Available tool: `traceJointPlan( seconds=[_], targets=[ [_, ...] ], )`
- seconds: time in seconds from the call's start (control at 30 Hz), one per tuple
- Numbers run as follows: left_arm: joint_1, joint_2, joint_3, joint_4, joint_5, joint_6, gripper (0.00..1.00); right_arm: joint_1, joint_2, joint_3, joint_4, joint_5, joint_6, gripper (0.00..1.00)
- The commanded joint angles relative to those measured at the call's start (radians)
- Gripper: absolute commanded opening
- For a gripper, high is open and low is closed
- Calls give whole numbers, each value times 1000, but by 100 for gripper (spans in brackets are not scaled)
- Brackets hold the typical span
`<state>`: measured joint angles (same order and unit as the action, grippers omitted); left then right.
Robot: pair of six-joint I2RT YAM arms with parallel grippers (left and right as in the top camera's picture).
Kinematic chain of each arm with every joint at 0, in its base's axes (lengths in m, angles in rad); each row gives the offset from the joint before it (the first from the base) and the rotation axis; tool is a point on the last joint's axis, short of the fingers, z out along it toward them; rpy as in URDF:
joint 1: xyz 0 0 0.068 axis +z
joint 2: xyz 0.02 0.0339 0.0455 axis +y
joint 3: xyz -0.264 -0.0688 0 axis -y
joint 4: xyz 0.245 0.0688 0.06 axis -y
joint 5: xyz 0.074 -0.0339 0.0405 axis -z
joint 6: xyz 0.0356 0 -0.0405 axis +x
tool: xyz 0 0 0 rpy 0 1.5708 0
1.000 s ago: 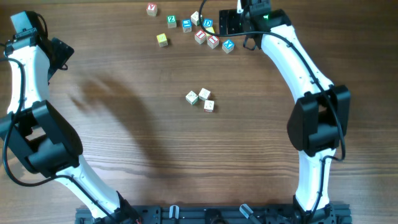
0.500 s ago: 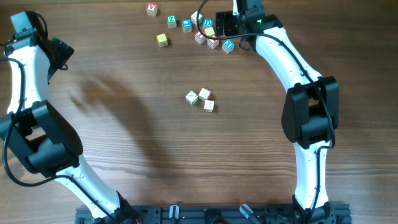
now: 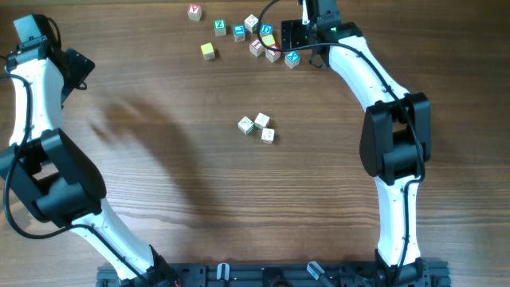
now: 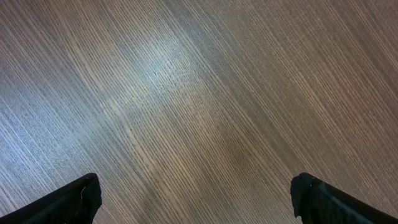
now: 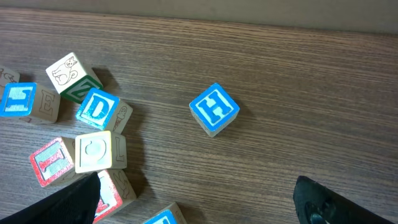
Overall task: Form a circle
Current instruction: 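Lower the right gripper onto the blue X block and grasp it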
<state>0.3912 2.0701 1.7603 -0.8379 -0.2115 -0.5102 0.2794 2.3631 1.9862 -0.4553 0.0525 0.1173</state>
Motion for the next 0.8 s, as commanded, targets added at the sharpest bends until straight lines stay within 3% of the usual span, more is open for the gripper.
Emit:
traceJointPlan(
  seconds=[0.0,0.53,0.77],
  targets=[
    [4,-12,11,-1,-2,8,100,-5,19,2,2,-10,-13,100],
    [4,-12,11,-1,-2,8,100,-5,19,2,-78,-86,-11,99],
    [4,-12,11,-1,-2,8,100,-4,19,2,-167,-173,-18,82]
  ],
)
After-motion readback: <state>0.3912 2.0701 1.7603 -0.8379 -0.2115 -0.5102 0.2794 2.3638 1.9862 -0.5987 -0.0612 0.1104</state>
